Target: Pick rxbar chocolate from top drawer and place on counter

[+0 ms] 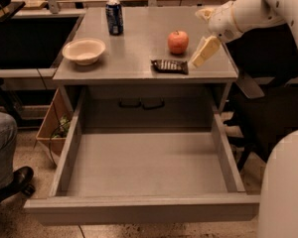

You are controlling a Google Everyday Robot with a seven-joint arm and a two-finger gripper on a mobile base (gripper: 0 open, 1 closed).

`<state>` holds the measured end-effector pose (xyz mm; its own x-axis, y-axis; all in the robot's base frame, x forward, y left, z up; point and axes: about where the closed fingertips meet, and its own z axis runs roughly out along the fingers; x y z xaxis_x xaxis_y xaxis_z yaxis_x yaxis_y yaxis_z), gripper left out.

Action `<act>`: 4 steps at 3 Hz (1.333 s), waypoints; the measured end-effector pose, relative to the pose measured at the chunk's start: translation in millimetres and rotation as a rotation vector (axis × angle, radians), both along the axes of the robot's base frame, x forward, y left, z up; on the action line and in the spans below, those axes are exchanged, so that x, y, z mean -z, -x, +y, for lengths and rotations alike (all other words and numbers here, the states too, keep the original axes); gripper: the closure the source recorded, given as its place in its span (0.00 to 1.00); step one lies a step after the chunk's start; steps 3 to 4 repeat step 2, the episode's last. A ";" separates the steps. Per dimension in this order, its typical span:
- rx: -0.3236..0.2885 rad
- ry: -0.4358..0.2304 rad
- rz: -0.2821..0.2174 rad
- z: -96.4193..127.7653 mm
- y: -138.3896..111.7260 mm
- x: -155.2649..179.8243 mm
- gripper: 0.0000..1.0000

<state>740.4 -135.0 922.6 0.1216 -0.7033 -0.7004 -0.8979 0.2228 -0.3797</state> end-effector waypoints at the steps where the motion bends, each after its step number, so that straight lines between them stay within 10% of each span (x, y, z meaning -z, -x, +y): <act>1: 0.051 0.004 -0.047 -43.9 27.9 -36.6 0.00; 2: 0.118 0.038 -0.064 -78.3 55.7 -61.5 0.00; 4: 0.118 0.038 -0.064 -78.3 55.7 -61.5 0.00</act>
Offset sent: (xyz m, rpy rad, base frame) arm -0.1035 -0.1227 0.0943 -0.0974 -0.0831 -0.2144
